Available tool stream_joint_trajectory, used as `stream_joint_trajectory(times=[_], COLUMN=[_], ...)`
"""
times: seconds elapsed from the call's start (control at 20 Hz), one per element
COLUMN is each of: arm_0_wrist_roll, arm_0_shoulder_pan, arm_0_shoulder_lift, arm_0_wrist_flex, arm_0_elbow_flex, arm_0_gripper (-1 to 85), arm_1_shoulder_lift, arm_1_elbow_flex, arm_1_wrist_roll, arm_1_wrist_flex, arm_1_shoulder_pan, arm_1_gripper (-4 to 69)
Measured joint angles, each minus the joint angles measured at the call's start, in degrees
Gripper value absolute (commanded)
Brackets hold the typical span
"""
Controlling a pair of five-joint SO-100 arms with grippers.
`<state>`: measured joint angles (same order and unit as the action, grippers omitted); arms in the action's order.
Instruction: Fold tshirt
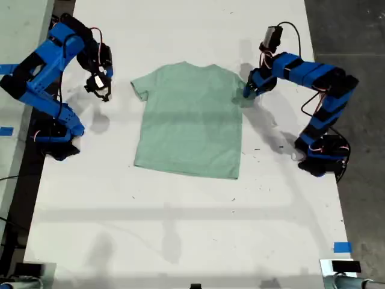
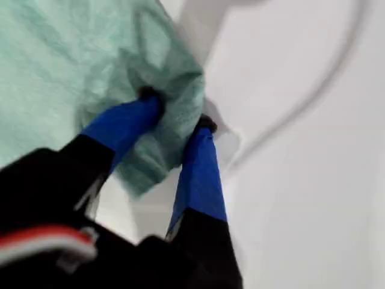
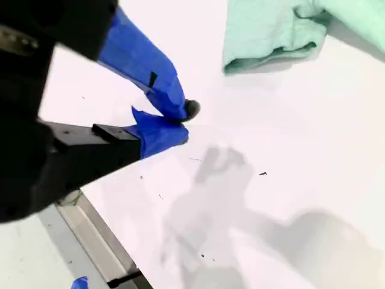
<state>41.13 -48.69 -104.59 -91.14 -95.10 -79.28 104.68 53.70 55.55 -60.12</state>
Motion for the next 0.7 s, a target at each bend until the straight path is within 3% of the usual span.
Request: stream_joint_trajectory(times=[0.15, 0.5, 0.7], arm_0_wrist_roll=[0.1, 0.1, 0.1], arm_0_shoulder_pan=[0.0, 0.9, 1.1], arm_0_shoulder_lift=[0.2, 0.2, 0.2], arm_0_wrist_flex=[0.0, 0.0, 0.5], arm_0_elbow_flex=[0.0, 0.0, 0.0], arm_0_gripper=[0.0, 0.0, 0.0], arm_1_shoulder_lift=[0.3, -6.1, -6.6], arm_1_elbow_flex=[-0.7, -9.2, -21.6], arm_1_wrist_roll=[0.4, 1.3, -3.3], arm_1_wrist_flex=[1.6, 21.0, 26.4], arm_1_shoulder_pan=[0.0, 0.7, 7.3], arm_1_gripper=[-1.1, -1.1, -1.1])
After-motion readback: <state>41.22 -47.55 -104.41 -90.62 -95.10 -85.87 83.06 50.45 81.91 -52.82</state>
